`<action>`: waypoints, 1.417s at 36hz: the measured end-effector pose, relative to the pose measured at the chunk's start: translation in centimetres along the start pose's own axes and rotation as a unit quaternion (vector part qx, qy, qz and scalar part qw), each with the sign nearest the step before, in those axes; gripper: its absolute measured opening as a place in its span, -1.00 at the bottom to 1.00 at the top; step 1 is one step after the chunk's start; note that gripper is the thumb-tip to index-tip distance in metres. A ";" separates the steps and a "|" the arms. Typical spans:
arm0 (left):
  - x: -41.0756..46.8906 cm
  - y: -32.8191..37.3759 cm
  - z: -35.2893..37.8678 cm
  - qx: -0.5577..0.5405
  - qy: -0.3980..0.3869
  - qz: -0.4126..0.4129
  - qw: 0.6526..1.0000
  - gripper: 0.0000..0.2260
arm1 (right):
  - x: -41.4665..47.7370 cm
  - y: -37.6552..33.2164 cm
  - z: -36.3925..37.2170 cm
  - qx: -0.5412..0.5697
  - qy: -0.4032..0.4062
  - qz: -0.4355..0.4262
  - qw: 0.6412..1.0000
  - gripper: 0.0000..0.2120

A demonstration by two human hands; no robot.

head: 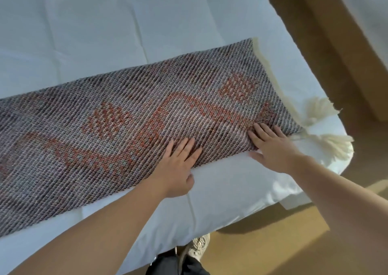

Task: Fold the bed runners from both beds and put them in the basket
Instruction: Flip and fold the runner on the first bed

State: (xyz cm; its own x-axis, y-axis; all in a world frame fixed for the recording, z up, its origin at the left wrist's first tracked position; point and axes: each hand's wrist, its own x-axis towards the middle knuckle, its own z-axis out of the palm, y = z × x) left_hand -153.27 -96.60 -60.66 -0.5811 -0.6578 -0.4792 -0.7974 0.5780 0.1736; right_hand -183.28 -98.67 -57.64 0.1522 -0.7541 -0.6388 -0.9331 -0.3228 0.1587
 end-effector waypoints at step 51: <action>29.5 24.5 -11.3 -0.275 0.002 -0.421 0.864 -0.09 | 19.1 22.6 -11.0 -0.024 0.168 -0.244 0.955 -0.26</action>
State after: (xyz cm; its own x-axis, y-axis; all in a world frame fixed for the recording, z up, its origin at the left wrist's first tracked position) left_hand -191.84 -107.30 -60.80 0.2439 -0.7362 -0.6313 -0.8939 -0.4231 0.1480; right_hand -197.87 -126.62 -58.00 0.6682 -0.6461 -0.3688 -0.7096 -0.7024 -0.0552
